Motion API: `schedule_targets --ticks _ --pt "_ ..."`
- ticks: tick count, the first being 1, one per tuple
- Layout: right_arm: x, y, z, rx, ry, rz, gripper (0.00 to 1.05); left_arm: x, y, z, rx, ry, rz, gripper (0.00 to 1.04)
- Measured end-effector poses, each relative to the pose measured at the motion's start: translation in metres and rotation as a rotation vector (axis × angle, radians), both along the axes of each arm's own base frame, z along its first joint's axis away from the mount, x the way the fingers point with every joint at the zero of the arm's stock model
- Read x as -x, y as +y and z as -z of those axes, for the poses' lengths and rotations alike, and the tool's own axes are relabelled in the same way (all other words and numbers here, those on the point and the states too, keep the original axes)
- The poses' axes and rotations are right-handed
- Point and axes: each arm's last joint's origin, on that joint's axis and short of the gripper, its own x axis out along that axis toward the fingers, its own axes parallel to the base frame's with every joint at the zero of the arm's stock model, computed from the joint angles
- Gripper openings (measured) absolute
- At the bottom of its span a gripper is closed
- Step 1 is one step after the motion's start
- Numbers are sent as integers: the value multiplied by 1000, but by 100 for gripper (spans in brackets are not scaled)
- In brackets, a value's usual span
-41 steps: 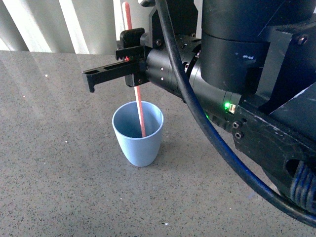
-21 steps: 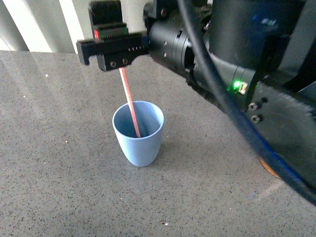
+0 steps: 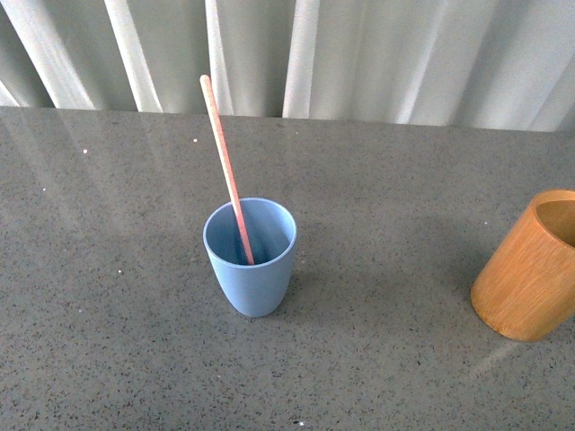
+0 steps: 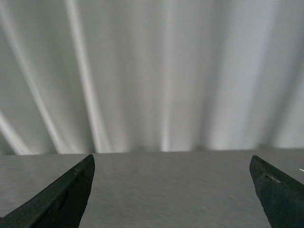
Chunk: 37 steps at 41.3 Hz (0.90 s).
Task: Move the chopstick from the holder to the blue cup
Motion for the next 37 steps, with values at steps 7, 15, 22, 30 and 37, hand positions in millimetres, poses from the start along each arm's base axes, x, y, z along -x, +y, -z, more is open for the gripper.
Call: schedule_targets --ticks 7,15,22,30,37 --pt "43 -42 20 75 97 225 95 0 0 0 0 0 0 98" --pt "57 -52 23 73 1 120 85 0 0 0 0 0 1 98" --pt "66 -58 32 67 -32 -43 58 0 0 0 0 0 -1 98" --pt "75 -66 41 67 -30 -35 25 0 0 0 0 0 0 98" --pt "82 -77 44 69 -38 -43 1 0 0 0 0 0 0 98"
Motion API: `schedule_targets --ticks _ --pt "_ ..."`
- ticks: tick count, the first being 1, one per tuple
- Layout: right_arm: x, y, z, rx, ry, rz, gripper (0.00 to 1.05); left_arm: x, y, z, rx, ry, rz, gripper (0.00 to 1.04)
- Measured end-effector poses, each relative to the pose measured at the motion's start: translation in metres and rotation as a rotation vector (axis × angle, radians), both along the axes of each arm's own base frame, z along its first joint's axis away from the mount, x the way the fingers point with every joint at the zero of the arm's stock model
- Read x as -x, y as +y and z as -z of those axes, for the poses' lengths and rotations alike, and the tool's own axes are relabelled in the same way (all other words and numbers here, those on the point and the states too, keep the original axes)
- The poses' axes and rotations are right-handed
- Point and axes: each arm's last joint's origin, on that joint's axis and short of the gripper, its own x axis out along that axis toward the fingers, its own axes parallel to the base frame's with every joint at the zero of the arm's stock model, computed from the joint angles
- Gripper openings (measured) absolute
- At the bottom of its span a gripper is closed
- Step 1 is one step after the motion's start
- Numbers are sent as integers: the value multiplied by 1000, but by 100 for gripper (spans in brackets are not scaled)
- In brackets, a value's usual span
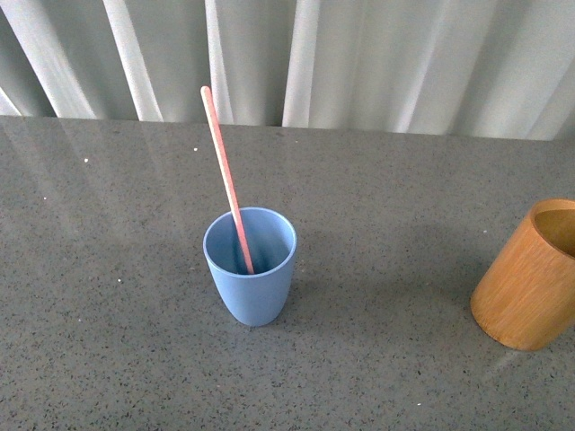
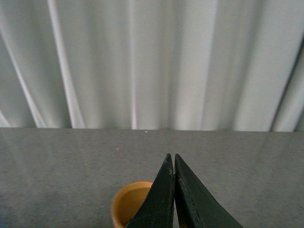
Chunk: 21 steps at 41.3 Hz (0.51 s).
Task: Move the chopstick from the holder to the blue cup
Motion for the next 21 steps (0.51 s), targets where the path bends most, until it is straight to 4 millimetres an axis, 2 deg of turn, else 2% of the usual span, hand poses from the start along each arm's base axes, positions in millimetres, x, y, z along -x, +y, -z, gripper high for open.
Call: schedule_targets --ticks 9,21 --pt "6 -2 6 0 -2 11 1 0 0 0 0 0 1 98" --pt "13 -2 5 -1 -29 11 1 0 0 0 0 0 1 98"
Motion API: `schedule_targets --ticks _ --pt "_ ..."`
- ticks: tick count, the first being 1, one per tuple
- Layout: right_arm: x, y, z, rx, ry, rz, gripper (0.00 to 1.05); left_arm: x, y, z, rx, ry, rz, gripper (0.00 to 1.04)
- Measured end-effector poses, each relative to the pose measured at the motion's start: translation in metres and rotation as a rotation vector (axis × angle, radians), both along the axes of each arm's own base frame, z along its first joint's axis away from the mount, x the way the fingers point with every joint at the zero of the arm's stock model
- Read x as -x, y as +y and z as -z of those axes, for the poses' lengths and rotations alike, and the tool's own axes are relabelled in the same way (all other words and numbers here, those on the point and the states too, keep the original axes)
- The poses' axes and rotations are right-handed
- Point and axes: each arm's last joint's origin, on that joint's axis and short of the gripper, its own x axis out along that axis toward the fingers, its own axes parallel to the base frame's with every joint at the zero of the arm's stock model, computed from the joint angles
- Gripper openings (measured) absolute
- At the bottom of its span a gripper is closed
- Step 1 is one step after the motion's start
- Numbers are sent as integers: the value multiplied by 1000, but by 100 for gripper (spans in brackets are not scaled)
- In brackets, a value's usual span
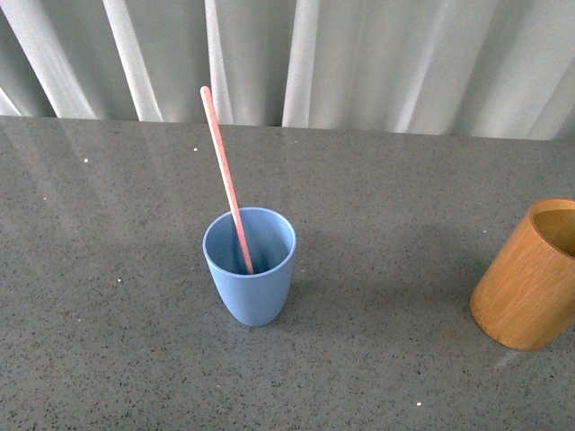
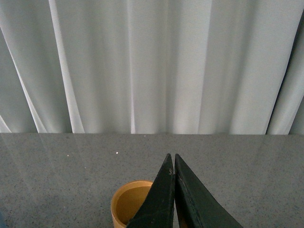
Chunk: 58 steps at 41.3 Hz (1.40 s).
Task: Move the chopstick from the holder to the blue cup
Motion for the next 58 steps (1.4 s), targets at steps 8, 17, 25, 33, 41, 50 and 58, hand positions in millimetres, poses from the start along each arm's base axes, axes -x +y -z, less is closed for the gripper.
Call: schedule_targets --ticks 8,17,25,33,41,50,58 --pt "4 0 0 0 1 0 1 0 0 0 0 0 0 98" --pt "11 0 4 0 25 0 1 0 0 0 0 0 0 98" --pt "18 0 4 0 6 1 1 0 0 0 0 -1 0 98" --pt "18 0 4 0 6 0 1 0 0 0 0 -1 0 98" --pt "18 0 4 0 6 1 30 0 0 0 0 -1 0 98" --pt "18 0 4 0 6 0 78 0 0 0 0 -1 0 98" --pt "18 0 4 0 6 1 94 0 0 0 0 -1 0 98"
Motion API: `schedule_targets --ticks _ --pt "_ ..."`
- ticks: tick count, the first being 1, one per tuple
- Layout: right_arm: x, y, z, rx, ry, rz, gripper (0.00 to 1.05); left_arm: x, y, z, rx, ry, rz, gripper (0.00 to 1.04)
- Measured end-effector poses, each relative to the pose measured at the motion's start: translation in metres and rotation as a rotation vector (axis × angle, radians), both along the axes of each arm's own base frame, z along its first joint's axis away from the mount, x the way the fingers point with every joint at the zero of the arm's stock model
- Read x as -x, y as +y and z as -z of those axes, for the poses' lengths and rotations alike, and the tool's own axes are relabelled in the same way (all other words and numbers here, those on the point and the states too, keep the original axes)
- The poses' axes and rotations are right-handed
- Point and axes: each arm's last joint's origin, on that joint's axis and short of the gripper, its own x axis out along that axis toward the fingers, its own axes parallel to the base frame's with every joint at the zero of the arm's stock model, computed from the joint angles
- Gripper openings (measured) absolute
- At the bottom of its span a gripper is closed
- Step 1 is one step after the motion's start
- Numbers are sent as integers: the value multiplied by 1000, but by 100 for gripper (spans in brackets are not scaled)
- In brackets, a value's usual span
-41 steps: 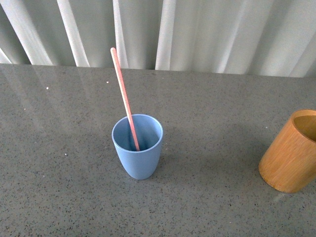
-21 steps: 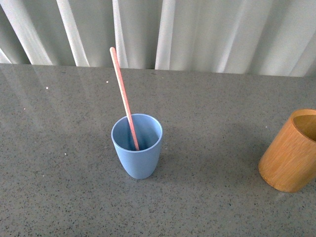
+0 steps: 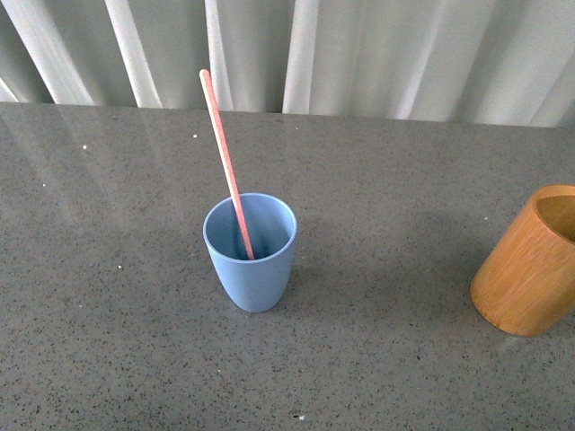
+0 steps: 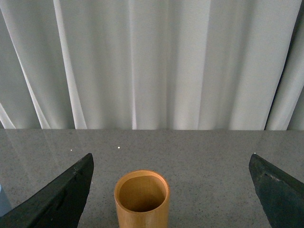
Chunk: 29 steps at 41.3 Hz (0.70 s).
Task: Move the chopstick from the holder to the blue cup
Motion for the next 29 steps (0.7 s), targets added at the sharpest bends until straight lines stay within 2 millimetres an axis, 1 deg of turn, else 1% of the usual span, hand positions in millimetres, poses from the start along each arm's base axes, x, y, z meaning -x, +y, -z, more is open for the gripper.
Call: schedule_targets --ticks 29 --pt "0 0 0 0 0 0 95 0 0 0 0 0 0 98"
